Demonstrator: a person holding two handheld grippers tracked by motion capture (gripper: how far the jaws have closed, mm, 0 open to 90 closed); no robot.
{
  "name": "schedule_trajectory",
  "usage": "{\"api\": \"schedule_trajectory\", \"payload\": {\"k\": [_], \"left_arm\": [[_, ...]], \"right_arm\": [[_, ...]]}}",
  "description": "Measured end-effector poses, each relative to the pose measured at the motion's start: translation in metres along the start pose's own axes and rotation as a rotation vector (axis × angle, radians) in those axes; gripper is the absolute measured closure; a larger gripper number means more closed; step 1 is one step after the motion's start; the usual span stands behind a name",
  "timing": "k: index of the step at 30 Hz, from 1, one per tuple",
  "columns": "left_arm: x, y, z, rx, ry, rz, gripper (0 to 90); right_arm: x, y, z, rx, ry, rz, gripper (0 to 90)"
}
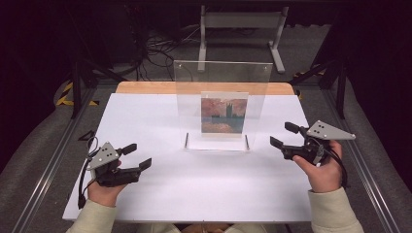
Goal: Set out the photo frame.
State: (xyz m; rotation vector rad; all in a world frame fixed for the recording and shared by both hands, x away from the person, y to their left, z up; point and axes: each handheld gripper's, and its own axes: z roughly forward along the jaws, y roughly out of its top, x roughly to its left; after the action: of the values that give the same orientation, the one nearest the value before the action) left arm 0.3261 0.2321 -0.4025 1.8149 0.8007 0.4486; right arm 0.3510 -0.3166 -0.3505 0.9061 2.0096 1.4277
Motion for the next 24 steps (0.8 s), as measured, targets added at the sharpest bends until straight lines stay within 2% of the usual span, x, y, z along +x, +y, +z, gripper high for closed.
{"api": "schedule_trajectory", "payload": {"k": [10,17,22,24], "left_arm": [[0.007,-0.008,-0.008,0.018,0.028,0.000,20.5],[0.007,-0.018,-0.010,0.017,0.056,0.003,20.2],[0.007,-0.022,-0.011,0.008,0.056,0.008,20.2],[0.007,-0.025,-0.012,0.000,0.056,0.008,20.1]], "right_arm": [[-0.001,-0.021,-0.019,0.040,0.022,-0.008,22.5],[-0.002,-0.044,-0.024,0.014,0.034,0.002,22.6],[-0.002,-0.059,-0.024,0.009,0.038,0.014,22.2],[-0.003,-0.072,-0.022,0.018,0.028,0.025,21.6]]}}
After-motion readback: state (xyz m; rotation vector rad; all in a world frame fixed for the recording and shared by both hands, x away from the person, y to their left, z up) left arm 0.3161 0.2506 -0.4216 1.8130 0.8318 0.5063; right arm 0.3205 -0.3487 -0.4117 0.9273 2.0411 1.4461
